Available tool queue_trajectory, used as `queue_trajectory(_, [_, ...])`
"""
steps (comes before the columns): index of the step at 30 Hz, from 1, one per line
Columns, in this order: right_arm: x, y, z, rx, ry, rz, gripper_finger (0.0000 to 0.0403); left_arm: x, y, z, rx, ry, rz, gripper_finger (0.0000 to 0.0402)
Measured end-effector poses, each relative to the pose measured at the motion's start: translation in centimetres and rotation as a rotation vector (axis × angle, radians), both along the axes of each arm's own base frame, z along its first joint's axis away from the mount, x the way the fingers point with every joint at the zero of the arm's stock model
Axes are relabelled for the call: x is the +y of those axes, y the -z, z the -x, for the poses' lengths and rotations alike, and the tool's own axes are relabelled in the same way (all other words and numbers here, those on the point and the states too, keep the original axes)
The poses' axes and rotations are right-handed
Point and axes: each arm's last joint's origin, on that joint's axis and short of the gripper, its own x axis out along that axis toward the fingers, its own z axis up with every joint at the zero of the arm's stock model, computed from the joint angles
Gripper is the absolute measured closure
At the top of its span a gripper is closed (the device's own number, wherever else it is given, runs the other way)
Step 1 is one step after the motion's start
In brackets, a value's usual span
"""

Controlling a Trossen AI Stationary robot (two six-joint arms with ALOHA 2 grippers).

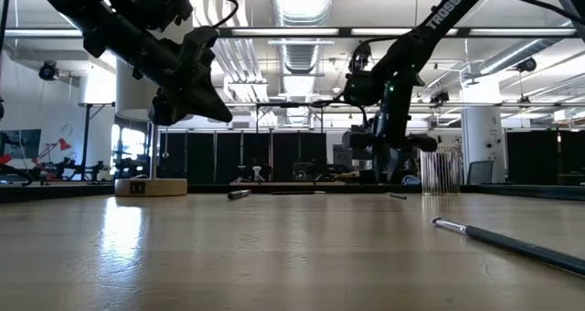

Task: Put items in baskets/containers
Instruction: Put the eyeshadow brush into the yellow container

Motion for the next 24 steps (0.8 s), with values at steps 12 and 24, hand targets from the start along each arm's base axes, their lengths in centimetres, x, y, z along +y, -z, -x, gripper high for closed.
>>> queue_trajectory(12, [2.0,2.1,-0.2,-0.014,0.043,0.011,0.0305,0.0,0.0,0.0,0.001,0.002,-0.004,0.0401])
queue_trajectory(24, [4.6,3.7,-0.4,-0.009,0.03,0.019,0.036,0.0,0.0,0.0,-0.002,-0.004,0.008,0.0402])
